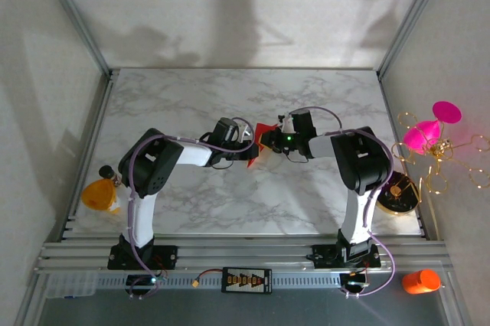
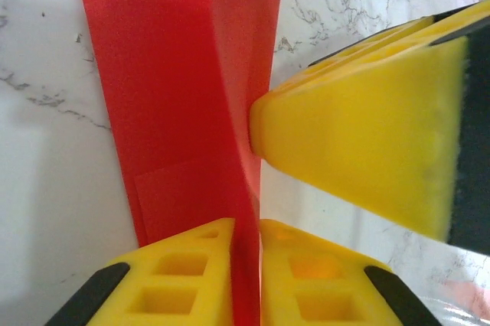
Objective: Fold a paper plane with a square sheet of paper (pick it up from the middle)
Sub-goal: Fold the wing for the fifth time at the center of the table.
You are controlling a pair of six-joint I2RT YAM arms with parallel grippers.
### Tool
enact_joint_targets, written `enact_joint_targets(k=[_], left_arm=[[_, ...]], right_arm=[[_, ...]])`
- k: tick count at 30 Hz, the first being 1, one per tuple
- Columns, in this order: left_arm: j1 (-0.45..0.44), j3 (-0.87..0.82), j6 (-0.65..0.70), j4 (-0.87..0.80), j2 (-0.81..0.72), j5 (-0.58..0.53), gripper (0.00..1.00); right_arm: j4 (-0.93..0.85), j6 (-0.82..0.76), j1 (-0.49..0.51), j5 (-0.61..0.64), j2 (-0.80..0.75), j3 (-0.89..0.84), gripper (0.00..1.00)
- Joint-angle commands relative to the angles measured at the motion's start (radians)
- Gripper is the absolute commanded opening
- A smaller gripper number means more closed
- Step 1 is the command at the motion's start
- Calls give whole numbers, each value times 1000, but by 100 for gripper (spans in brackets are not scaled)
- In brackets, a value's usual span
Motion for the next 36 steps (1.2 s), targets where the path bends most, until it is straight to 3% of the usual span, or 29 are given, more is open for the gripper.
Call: enact_joint_targets(k=[1,19,36], left_arm=[[15,-25,-6,-130,72,-35,15],[31,22,-55,-204,96,0,8],[38,64,-85,-285,123,17,6]], right_arm=[[-2,-25,8,-23,16,25,20],[24,-27,-3,47,-80,-33,20],[-100,-99,11,61,-4,74,18]])
